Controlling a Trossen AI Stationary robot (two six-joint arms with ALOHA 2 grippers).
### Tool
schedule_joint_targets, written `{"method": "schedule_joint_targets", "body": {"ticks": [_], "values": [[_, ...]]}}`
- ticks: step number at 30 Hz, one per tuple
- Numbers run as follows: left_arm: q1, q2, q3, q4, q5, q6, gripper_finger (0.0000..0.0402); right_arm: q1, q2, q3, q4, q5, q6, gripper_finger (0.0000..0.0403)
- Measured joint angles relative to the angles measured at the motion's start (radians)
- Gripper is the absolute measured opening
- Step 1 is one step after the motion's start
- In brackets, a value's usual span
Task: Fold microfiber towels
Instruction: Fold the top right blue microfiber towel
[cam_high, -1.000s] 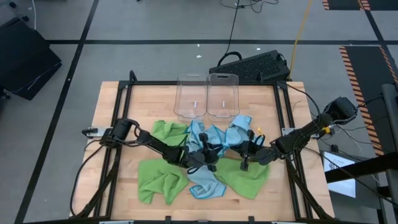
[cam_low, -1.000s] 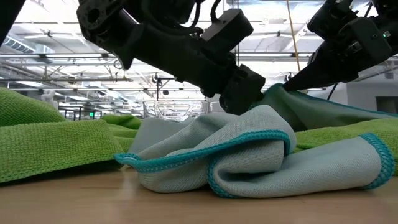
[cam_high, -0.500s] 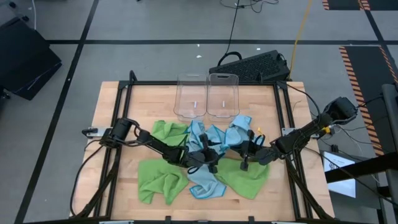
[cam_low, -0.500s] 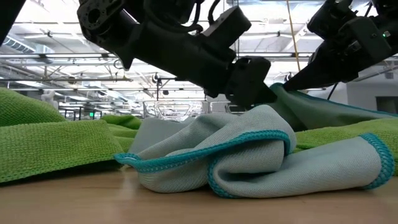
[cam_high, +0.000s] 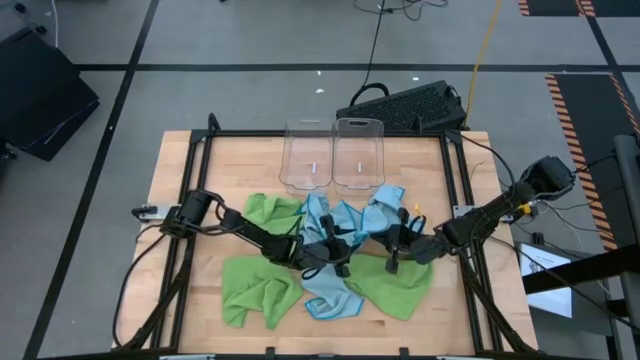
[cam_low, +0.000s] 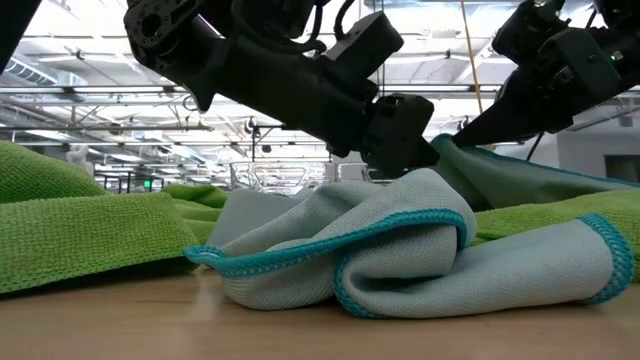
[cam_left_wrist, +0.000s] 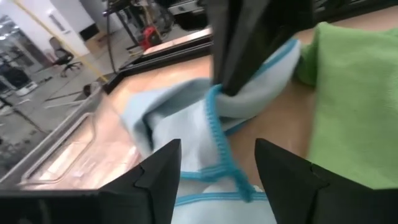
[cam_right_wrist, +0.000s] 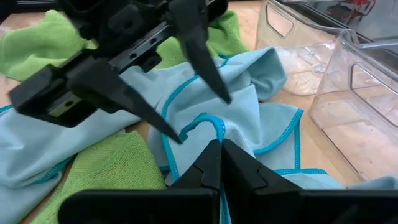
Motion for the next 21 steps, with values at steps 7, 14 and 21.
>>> {"method": "schedule_joint_targets", "body": {"ticks": [7, 14, 21], "values": [[0.011, 0.000, 0.000, -0.011, -0.058, 0.012, 0.0207, 0.000, 0.000, 0.000, 0.001, 0.000, 0.000, 0.0000], [0.017, 0.000, 0.000, -0.024, -0.082, 0.069, 0.0176, 0.000, 0.000, 0.000, 0.001, -0.002, 0.003, 0.0000], [-0.006, 0.000, 0.000, -0.035, -0.082, 0.153, 0.0080, 0.000, 0.000, 0.000, 0.000, -0.003, 0.003, 0.0000]]}}
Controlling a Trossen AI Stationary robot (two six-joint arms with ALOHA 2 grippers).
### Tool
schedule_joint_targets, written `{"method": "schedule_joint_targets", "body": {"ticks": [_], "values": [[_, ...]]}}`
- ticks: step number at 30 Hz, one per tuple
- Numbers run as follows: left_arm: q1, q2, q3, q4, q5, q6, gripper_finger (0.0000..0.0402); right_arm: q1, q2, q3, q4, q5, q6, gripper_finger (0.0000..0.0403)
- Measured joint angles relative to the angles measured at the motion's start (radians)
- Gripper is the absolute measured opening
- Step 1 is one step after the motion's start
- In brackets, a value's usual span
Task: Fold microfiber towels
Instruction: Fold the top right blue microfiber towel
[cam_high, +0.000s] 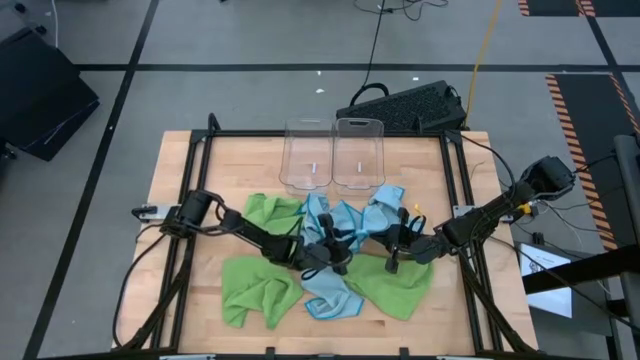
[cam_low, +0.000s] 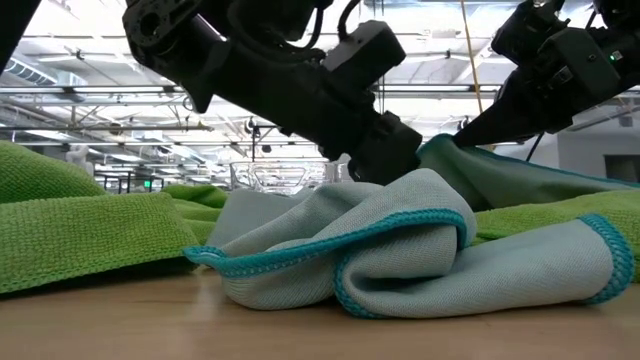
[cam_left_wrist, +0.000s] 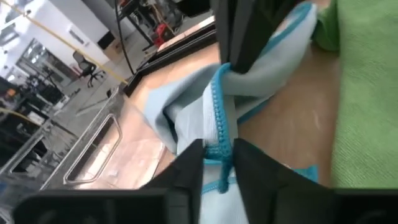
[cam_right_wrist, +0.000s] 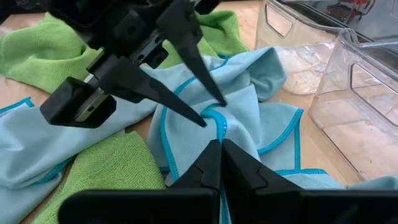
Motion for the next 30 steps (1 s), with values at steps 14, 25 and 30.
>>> {"method": "schedule_joint_targets", "body": {"ticks": [14, 25, 30], "values": [[0.016, 0.000, 0.000, 0.036, 0.018, 0.024, 0.0088, 0.000, 0.000, 0.000, 0.000, -0.001, 0.000, 0.0000], [0.028, 0.000, 0.000, 0.034, 0.085, 0.034, 0.0015, 0.000, 0.000, 0.000, 0.000, -0.001, -0.001, 0.0000], [0.027, -0.026, -0.001, 0.030, 0.059, 0.080, 0.0009, 0.024, 0.000, 0.000, -0.010, 0.003, -0.014, 0.0031]]}}
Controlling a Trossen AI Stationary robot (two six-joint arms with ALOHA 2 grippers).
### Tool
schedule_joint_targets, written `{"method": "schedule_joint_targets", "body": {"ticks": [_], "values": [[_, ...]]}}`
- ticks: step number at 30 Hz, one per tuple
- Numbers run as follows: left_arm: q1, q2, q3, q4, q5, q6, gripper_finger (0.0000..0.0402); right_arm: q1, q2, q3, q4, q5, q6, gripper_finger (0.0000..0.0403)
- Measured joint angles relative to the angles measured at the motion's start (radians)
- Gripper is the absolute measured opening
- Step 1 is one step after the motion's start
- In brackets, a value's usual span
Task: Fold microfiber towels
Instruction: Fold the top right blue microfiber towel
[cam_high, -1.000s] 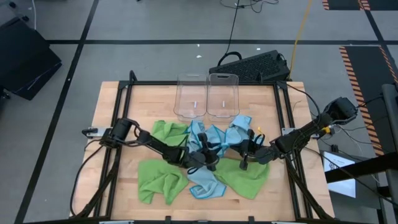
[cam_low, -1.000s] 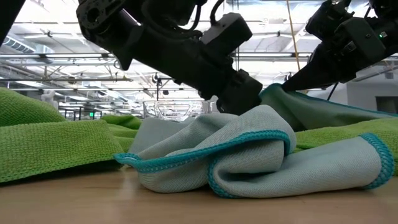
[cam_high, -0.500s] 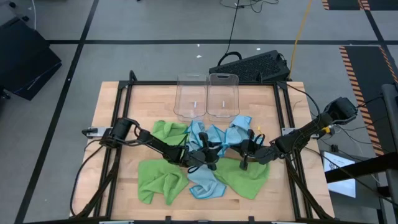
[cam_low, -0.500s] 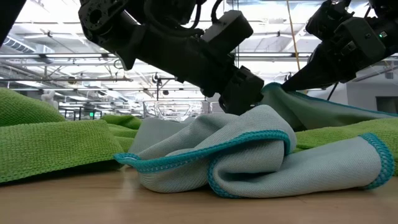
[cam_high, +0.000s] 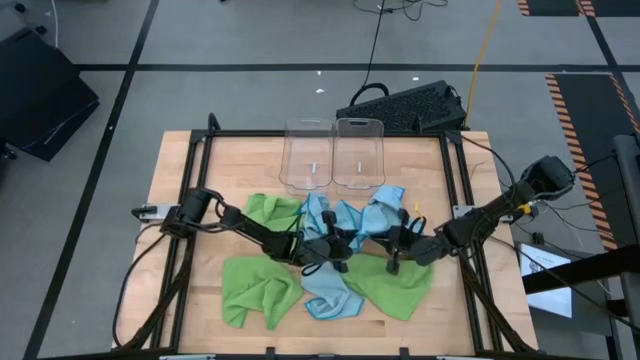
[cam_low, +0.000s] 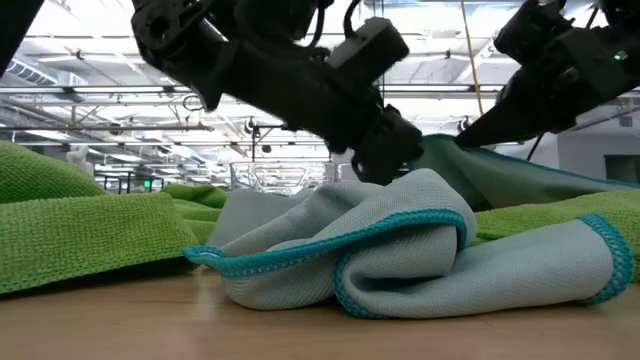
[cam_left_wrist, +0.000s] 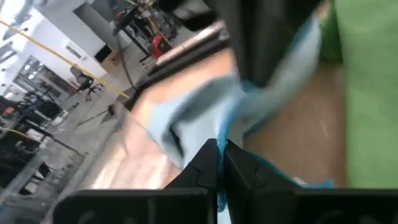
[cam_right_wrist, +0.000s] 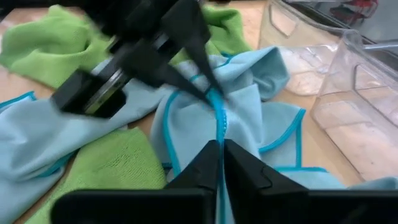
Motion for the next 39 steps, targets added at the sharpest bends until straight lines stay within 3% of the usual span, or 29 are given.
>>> {"method": "schedule_joint_targets", "body": {"ticks": [3, 8, 13, 19, 32, 39], "values": [[0.000, -0.049, 0.001, -0.019, -0.002, 0.003, 0.0006, 0.026, -0.001, 0.000, -0.006, 0.000, 0.021, 0.0076], [0.002, -0.135, 0.001, -0.230, -0.031, 0.006, 0.0005, 0.082, -0.033, 0.000, -0.063, -0.001, 0.080, 0.0160], [-0.005, -0.255, 0.000, -0.413, -0.061, 0.006, 0.0007, 0.120, -0.074, 0.000, -0.167, -0.001, 0.113, 0.0205], [-0.007, -0.349, 0.000, -0.557, -0.063, 0.004, 0.0005, 0.123, -0.133, 0.001, -0.344, -0.007, 0.202, 0.0206], [0.070, -0.369, 0.000, -0.688, -0.075, -0.038, 0.0012, 0.123, -0.018, 0.001, -0.413, -0.265, 0.323, 0.0176], [0.081, -0.369, 0.000, -0.703, -0.077, -0.038, 0.0006, 0.129, -0.004, 0.027, -0.550, -0.231, 0.325, 0.0169]]}}
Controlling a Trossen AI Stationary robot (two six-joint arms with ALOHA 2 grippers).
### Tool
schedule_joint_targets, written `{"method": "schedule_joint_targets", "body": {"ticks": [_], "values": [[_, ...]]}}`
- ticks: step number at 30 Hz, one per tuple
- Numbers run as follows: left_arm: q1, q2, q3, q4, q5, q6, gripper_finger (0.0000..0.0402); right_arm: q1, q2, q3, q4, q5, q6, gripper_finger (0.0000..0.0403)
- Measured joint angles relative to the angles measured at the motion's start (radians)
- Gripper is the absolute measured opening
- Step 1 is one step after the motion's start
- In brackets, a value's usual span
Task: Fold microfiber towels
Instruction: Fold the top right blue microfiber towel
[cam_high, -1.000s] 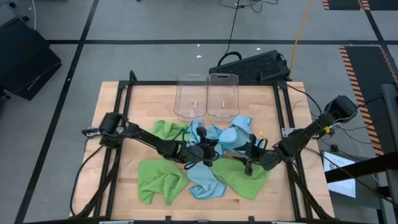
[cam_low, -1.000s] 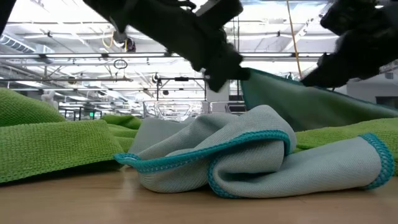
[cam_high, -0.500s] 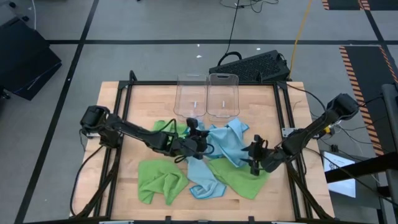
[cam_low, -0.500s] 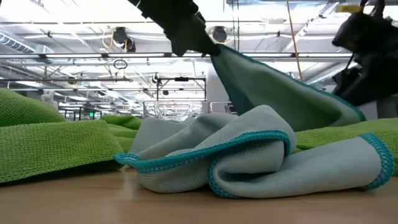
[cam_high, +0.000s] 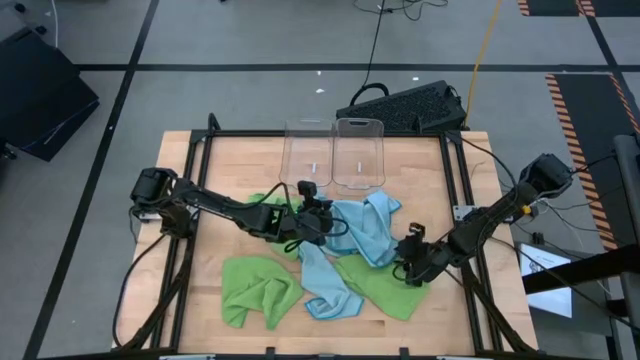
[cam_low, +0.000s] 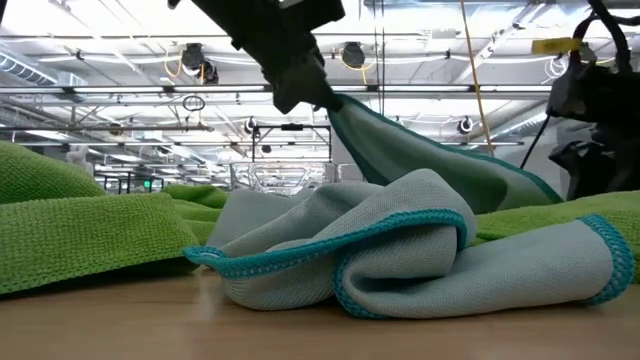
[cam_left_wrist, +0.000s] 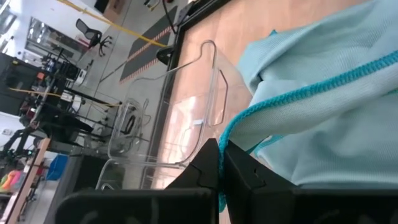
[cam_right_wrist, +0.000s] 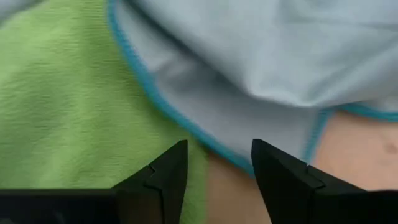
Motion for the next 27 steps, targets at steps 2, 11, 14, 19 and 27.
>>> {"method": "schedule_joint_targets", "body": {"ticks": [2, 11, 14, 19, 27], "values": [[0.000, 0.000, 0.000, -0.005, 0.000, -0.002, 0.0011, -0.001, -0.001, 0.035, -0.076, 0.027, 0.000, 0.0169], [0.006, 0.000, 0.000, -0.004, 0.000, 0.005, 0.0009, -0.028, 0.000, 0.130, -0.354, 0.048, -0.068, 0.0169], [0.012, 0.000, 0.000, -0.005, 0.001, 0.004, 0.0015, -0.040, 0.014, 0.130, -0.352, 0.044, -0.135, 0.0169], [0.014, 0.000, 0.000, -0.004, 0.001, 0.005, 0.0006, -0.057, 0.068, 0.130, -0.347, 0.002, -0.218, 0.0169], [0.014, 0.000, 0.000, -0.004, 0.002, 0.003, 0.0013, -0.070, 0.159, 0.134, -0.295, -0.001, -0.286, 0.0167]]}}
